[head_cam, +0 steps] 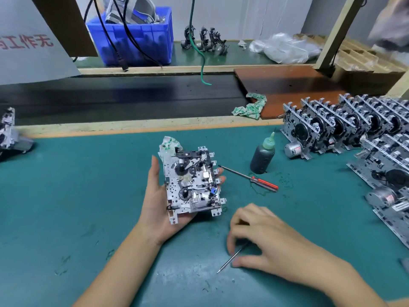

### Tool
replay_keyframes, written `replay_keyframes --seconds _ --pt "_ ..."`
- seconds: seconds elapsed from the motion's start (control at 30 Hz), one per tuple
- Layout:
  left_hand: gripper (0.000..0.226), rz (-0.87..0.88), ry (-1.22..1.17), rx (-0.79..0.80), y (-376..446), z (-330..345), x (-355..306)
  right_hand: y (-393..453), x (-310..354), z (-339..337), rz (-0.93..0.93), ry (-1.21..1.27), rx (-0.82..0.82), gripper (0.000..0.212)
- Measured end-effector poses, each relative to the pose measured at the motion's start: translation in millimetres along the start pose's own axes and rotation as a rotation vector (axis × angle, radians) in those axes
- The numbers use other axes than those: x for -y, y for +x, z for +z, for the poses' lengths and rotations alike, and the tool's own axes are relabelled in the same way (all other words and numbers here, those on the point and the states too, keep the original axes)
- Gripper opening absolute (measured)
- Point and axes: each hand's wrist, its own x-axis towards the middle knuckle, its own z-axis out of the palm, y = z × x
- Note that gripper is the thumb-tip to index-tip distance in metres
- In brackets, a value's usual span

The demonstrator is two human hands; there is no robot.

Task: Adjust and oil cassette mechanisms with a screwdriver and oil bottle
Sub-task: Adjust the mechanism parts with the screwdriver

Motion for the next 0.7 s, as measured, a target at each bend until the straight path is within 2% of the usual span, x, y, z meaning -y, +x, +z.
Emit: replay_keyframes --seconds 0.07,0.1,0.2,0.23,0.33,0.5,0.57,0.7 --pt "0.093 -0.027 0.018 -0.067 2 -3 2 4 1 -3 -0.030 0.035 0.025 0.015" --pt "0.093 -0.044 0.012 -0.100 3 -3 3 5 1 -9 -0.033 0.142 0.050 0.011" --pt "0.092 -0.079 0.006 -0.177 4 -8 5 11 5 -33 -0.074 0.851 0.119 0.008" --pt "0.090 -0.078 0.017 -0.191 5 -9 5 16 6 -38 -0.090 0.990 0.090 0.009" --pt "0.083 -0.068 0.045 -0.239 6 -11 5 40 5 -46 -0.008 1.066 -0.045 0.014" --pt "0.080 -0.099 0.063 -0.288 10 -10 5 50 -14 -37 0.229 1.084 -0.159 0.033" --pt "0.080 -0.107 0.088 -0.291 11 -11 5 46 -17 -32 0.244 1.097 -0.140 0.041" --pt "0.087 -0.140 0.111 -0.288 11 -11 5 47 -16 -30 0.247 1.129 0.005 0.041"
